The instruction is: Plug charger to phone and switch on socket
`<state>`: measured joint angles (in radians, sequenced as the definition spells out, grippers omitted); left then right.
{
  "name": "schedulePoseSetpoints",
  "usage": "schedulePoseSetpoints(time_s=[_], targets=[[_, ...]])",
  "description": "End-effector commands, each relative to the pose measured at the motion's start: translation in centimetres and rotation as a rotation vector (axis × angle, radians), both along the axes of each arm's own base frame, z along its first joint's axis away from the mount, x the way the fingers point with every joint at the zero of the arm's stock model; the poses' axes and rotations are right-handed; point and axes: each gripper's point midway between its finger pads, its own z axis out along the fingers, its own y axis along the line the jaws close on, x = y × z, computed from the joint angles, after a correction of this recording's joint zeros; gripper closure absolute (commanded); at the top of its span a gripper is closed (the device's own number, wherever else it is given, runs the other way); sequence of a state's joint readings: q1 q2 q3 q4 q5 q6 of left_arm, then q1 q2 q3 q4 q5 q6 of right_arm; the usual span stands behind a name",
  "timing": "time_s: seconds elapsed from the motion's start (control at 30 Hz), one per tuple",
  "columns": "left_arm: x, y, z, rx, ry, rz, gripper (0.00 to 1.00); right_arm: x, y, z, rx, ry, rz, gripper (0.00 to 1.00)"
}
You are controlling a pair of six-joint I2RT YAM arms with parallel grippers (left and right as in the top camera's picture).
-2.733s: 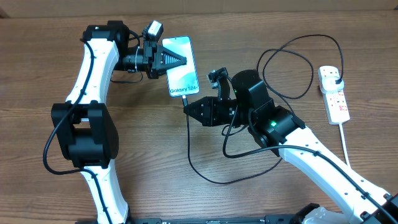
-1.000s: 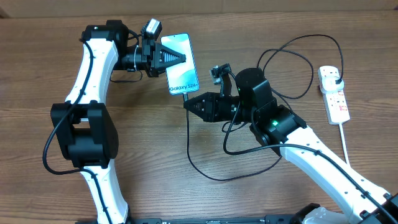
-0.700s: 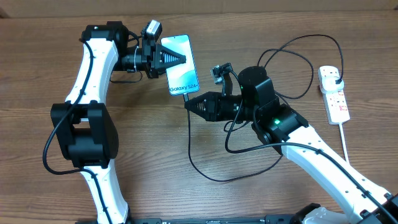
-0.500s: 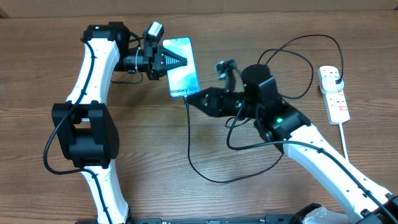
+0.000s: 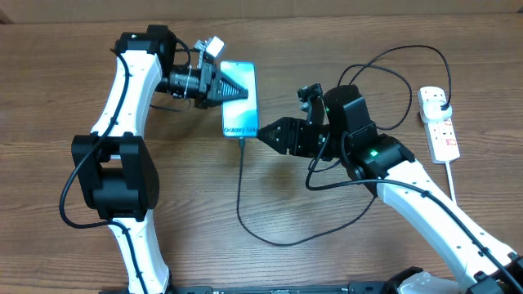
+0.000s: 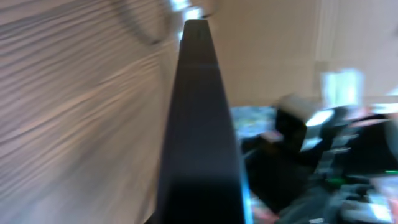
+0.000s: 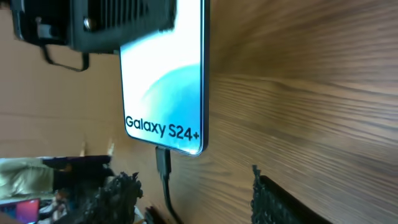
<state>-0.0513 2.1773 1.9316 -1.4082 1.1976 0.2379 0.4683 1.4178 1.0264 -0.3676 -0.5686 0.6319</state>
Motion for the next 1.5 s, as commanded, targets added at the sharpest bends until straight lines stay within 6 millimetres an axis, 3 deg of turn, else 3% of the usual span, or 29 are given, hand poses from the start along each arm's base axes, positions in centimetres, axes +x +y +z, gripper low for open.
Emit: schedulePoseSetpoints(time_s=[0.0,0.2,0.5,0.7,1.23,1.47], targets=[[-0.6,1.1,-3.4,0.241,-0.014,-0.037,0.96,1.0,-1.5,-0.6,-0.063,-0.016,-0.047,0.37],[-0.6,1.5,-5.6,0.275,0.005,-0.024,0.96,0.6,-3.5,-2.9,-0.18,0.044,-0.112,0.36],[0.4,1.4,-9.1,0.285,0.136,0.105,0.96,0.0,-3.8,-3.5,-0.207,0.064,-0.101,0.34],[0.9,1.4,-10.8,0.28,0.115,0.129,0.94,-0.1,-4.1,-3.8,-0.222,0.074,-0.107,0.34],[-0.1,2.0,-13.8,0.332,0.122,0.134,0.94,-0.2,-4.3,-4.0,-0.236,0.084,-0.114,0.36],[-0.2,2.0,-14.1,0.335,0.148,0.148,0.96,-0.3,-4.4,-4.1,-0.237,0.087,-0.113,0.39]])
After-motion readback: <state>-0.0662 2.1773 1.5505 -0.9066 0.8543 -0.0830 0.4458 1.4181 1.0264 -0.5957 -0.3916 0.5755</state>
